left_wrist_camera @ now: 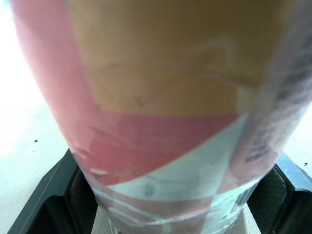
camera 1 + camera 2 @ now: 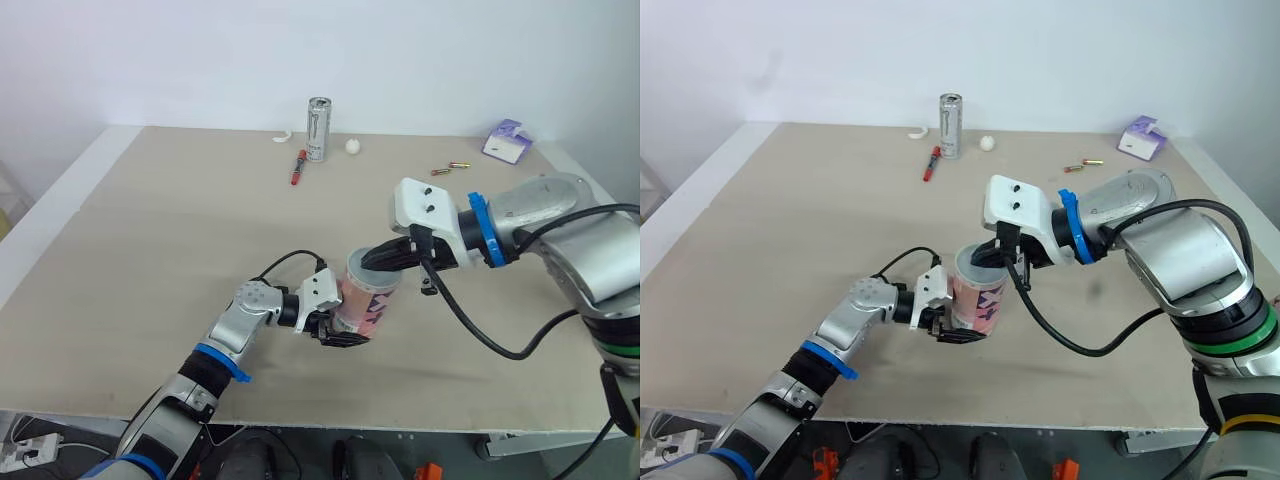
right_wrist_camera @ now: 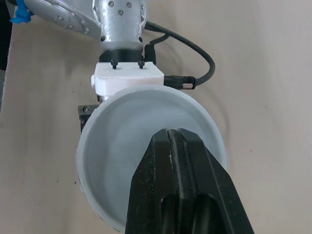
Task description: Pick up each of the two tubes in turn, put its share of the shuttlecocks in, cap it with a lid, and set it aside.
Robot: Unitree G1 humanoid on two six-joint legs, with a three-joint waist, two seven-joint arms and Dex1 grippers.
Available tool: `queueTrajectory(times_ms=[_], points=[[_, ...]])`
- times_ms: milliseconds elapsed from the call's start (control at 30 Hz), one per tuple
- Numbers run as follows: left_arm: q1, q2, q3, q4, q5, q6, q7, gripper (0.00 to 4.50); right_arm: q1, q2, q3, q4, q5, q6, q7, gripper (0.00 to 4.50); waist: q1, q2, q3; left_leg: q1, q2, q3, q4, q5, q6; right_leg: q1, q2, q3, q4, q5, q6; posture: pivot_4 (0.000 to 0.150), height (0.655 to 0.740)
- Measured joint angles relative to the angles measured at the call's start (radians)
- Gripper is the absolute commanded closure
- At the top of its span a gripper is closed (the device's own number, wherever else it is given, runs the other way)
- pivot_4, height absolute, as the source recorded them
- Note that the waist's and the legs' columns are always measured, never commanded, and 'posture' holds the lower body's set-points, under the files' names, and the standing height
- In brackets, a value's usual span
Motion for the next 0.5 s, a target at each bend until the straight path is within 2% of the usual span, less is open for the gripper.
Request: queueTrajectory(times_ms=[167, 333, 500], points=[[-0.003, 0.001, -0.001, -0.002, -0.001, -0.008, -0.004, 0.79, 0.020, 0.046, -0.115, 0.082, 0.116, 0.029, 0.015, 4.45, 0.001, 0.002, 0.002, -0.003, 0.002, 0.000, 0.000, 0.000, 0.000, -0.003, 0.001, -0.001, 0.000, 0.001, -0.002, 0.150, 0.7400], [-0.007, 0.001, -0.001, 0.001, -0.002, -0.024, -0.009, 0.79, 0.035, -0.013, -0.404, 0.112, 0.291, 0.115, 0.020, 4.45, 0.002, 0.001, 0.002, -0.006, 0.001, 0.000, -0.001, -0.001, -0.001, -0.004, 0.000, -0.002, -0.002, 0.001, -0.003, 0.150, 0.7400], [-0.011, 0.005, 0.001, 0.009, -0.004, -0.027, -0.011, 0.79, 0.266, -0.020, -0.649, 0.086, 0.372, 0.140, -0.050, 4.45, 0.002, 0.001, 0.002, -0.006, 0.001, 0.000, -0.001, -0.001, 0.000, -0.004, 0.000, -0.002, -0.003, 0.001, -0.003, 0.150, 0.7400]])
